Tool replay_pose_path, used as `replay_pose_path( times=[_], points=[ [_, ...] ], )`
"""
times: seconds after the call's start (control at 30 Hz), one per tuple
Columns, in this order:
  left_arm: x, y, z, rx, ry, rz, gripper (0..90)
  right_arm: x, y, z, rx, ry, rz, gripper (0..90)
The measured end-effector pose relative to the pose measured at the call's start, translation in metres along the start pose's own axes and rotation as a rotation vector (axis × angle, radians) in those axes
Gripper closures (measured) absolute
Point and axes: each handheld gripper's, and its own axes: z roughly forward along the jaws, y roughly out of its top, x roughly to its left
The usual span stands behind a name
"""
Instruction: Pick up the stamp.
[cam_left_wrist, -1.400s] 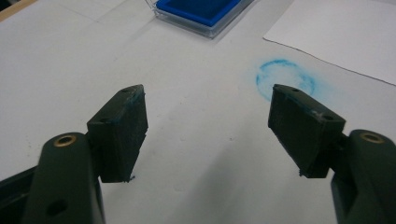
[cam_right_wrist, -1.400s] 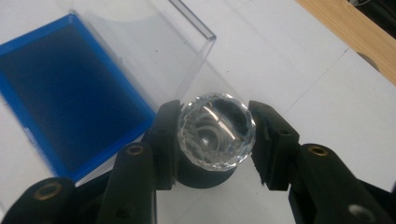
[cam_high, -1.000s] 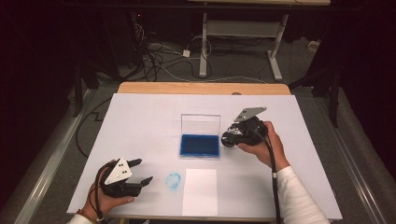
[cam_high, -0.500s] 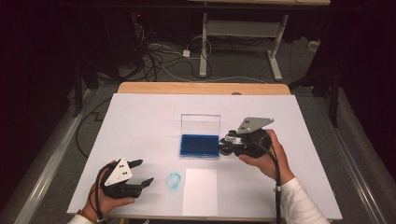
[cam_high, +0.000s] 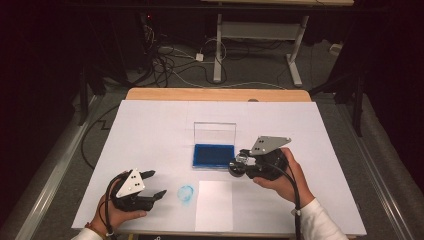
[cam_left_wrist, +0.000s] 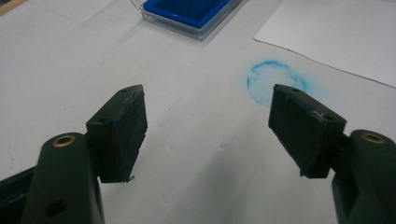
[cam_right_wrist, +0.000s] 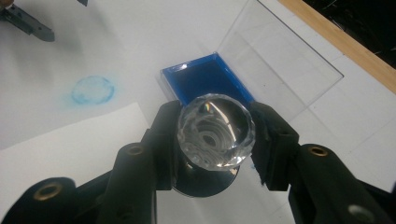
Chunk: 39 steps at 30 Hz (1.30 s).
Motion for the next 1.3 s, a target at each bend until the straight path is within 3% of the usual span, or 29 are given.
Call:
replay_pose_path(
  times=[0.17,0.23,0.63,0.97,1.3],
  points=[
    [-0.001,0.0,0.001,-0.001,-0.003,-0.004,27.2,0.003,-0.002,0.001,0.008,-0.006,0.016,57.2],
    [-0.002,0.0,0.001,0.002,-0.007,-0.003,27.1,0.004,-0.003,0.0,-0.003,0.013,0.014,57.2],
    [-0.008,-0.001,0.003,0.022,-0.022,0.002,27.6,0.024,0.006,-0.008,-0.026,0.05,-0.042,57.2],
    [-0.014,0.0,0.005,0.033,-0.04,0.015,27.6,0.038,0.014,0.004,-0.023,0.098,-0.082,57.1],
    [-0.018,0.005,0.008,0.003,-0.047,0.03,26.3,0.041,0.016,0.008,-0.035,0.1,-0.078,57.2]
  ],
)
